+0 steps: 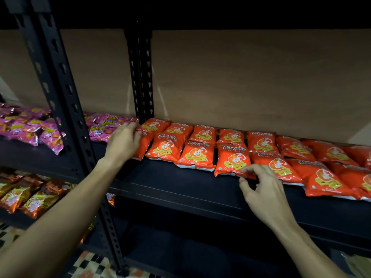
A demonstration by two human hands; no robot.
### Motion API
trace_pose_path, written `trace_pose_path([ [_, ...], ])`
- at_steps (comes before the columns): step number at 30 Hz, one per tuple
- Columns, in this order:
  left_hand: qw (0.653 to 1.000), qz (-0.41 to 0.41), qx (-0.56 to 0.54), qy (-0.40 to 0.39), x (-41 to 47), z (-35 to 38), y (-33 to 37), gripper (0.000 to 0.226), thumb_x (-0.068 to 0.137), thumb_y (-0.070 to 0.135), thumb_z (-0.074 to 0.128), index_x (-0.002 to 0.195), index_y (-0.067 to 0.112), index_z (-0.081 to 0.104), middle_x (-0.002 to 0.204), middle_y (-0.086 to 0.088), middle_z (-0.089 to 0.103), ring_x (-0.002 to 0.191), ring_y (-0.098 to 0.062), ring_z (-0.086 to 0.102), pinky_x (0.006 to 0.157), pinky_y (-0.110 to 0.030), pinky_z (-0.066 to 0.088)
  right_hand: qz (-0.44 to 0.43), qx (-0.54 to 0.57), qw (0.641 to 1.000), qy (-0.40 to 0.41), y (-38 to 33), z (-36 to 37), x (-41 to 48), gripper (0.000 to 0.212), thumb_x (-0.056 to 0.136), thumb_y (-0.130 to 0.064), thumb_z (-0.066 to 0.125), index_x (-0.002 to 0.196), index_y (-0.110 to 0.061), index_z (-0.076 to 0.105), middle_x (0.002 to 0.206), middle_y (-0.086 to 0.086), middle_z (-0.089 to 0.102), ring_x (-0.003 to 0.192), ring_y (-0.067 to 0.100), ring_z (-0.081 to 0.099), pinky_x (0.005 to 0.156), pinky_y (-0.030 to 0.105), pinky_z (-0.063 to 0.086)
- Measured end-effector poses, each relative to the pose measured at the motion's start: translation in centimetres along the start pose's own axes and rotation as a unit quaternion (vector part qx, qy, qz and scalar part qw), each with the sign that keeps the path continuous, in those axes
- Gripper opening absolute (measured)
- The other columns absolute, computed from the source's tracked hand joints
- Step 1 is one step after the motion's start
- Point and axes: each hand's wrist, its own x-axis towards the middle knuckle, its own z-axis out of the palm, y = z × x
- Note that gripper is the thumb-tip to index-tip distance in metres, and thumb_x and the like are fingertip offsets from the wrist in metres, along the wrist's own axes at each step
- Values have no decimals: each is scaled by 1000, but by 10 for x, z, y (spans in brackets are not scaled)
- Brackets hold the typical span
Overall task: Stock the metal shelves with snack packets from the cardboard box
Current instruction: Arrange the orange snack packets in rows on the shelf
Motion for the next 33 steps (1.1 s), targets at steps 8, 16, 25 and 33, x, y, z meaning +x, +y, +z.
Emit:
trace_pose_path([
  [8,998,43,10,-46,-19,13,-8,36,102,27,47,129,7,62,131,-13,62,123,-33,54,105,-42,40,-28,-80,996,0,-11,0,13,23,94,-19,62,117,-19,63,114,-9,51,111,8,42,93,23,35],
  [16,984,43,104,-141,-8,19,-3,50,106,38,27,150,17,37,157,-4,35,149,-22,22,121,-46,8,-45,-262,960,-91,-19,5,25,48,105,-38,36,151,-25,38,161,-4,28,149,17,20,118,43,8],
  [25,982,174,-33,-64,-48,11,73,45,102,43,34,132,18,58,135,-1,57,132,-17,46,121,-47,9,-18,-284,951,-122,-13,13,24,50,106,-43,31,153,-28,32,163,-5,23,149,17,19,116,51,6],
  [33,970,226,-22,-85,-80,34,108,58,97,54,22,129,25,61,132,8,56,128,-13,46,119,-41,-7,-19,-255,957,-135,-13,13,29,53,105,-46,32,155,-27,27,166,-5,15,152,16,9,117,50,6],
])
